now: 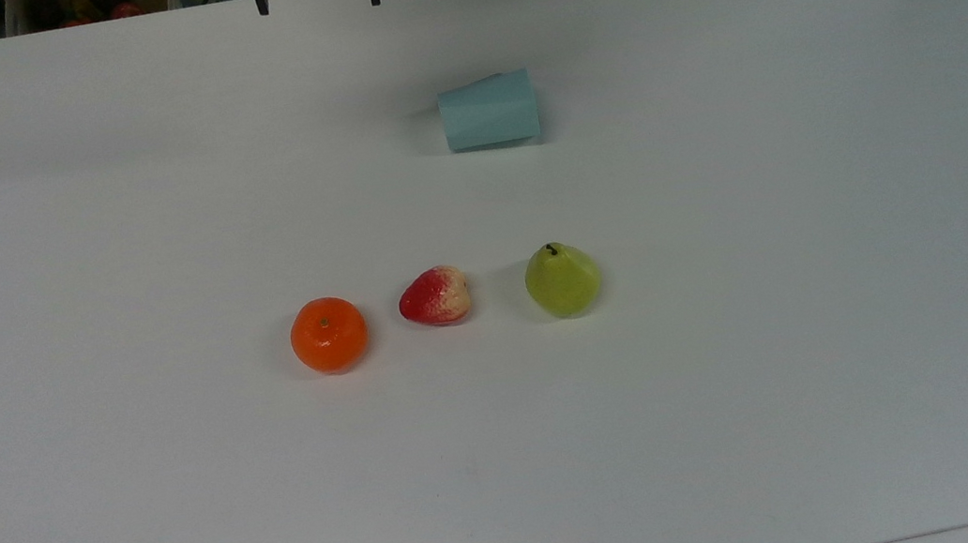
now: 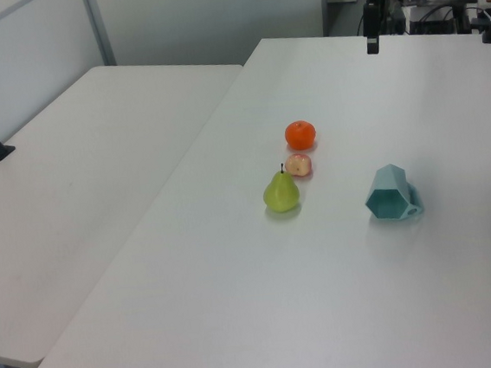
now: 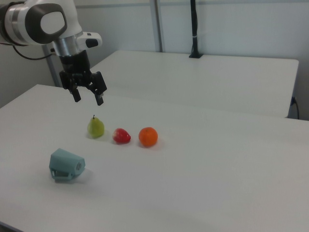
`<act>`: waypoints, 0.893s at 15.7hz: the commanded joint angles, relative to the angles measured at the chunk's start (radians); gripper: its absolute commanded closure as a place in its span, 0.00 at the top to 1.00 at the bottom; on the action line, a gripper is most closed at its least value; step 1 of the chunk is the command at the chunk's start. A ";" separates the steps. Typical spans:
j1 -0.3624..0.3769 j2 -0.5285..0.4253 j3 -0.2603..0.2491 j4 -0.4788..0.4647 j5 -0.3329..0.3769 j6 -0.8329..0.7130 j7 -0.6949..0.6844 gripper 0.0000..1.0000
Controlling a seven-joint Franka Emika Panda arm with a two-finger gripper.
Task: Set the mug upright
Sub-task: 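Move the open gripper toward the teal mug lying on its side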
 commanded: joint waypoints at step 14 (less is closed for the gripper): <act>0.173 0.014 0.054 -0.075 -0.190 -0.012 0.174 1.00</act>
